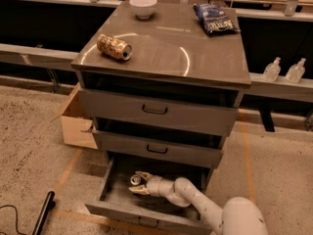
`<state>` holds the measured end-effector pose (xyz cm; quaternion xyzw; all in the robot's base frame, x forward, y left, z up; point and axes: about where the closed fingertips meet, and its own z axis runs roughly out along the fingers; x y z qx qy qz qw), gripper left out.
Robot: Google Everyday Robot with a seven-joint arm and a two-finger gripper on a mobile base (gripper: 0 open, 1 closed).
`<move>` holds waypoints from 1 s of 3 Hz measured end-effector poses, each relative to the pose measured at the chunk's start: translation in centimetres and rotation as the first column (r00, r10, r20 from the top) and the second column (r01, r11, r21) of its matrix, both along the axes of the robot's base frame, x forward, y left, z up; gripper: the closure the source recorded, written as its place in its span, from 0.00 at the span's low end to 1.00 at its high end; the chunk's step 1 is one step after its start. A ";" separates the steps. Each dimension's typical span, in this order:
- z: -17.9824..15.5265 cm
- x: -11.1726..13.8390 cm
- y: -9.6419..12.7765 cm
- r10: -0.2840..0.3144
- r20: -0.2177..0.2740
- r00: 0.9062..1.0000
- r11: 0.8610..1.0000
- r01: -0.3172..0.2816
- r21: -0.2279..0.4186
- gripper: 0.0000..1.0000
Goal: Place green can into bottom drawer
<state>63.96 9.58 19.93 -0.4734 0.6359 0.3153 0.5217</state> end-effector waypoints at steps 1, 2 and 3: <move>1.4 -1.0 -1.9 -0.017 -0.006 1.000 0.999 0.017 -0.033 0.49; 3.1 -2.4 -4.7 -0.032 -0.024 0.999 0.996 0.030 -0.085 0.31; 4.8 -3.9 -6.3 -0.029 -0.039 0.999 0.992 0.024 -0.123 0.09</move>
Offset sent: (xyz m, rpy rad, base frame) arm -0.0493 -0.0825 0.0567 -0.1505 0.0538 -0.0370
